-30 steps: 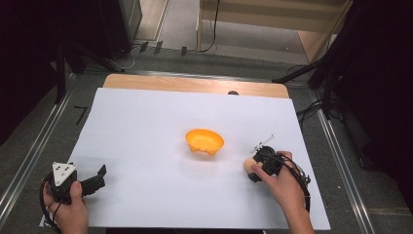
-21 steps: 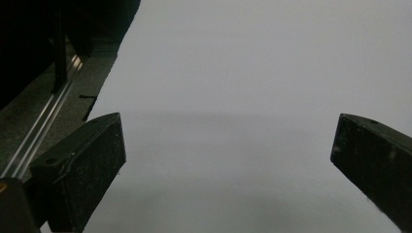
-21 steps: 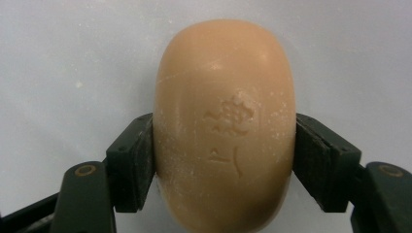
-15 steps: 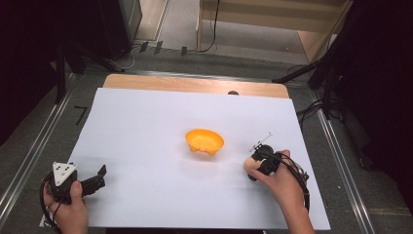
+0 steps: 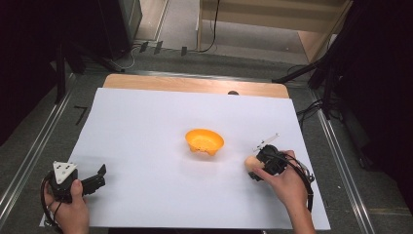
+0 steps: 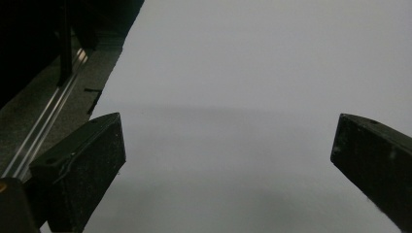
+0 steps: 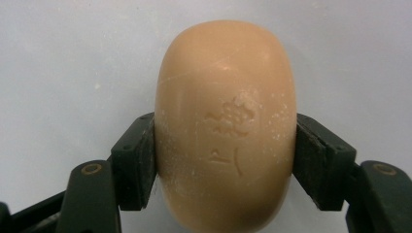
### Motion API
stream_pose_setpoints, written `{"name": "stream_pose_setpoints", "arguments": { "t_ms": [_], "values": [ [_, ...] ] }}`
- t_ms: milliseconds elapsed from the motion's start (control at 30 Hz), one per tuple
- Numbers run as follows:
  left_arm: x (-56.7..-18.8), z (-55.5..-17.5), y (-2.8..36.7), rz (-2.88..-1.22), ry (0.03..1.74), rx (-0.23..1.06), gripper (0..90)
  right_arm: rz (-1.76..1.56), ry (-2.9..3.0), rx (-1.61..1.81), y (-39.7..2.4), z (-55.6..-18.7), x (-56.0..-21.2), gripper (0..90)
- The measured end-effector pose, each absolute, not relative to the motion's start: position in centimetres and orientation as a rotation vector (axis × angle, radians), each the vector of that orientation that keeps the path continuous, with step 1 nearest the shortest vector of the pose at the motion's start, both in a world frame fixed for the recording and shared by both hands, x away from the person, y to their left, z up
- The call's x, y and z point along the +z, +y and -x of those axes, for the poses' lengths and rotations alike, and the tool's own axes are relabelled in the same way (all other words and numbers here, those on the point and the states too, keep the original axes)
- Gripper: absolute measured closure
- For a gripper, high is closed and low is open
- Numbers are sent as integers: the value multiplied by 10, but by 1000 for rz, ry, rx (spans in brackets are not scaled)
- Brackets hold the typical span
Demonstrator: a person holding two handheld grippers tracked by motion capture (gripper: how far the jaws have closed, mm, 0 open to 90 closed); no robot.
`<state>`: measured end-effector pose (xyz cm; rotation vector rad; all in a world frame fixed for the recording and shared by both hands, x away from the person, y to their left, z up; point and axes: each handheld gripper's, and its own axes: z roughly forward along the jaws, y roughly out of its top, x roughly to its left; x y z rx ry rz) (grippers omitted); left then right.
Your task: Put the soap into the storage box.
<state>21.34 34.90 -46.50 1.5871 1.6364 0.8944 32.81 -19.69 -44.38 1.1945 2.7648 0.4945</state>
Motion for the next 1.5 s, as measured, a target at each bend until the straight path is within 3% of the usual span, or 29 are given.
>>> {"name": "stream_pose_setpoints", "arguments": {
  "t_ms": [667,1500],
  "values": [
    [-465,-213,350,-1580,1641,889,0,-969,2827,568,-180,-344,-407,334],
    [-465,-211,346,-1604,1585,916,0,-684,2900,589,-155,-370,-398,334]
  ]
}}
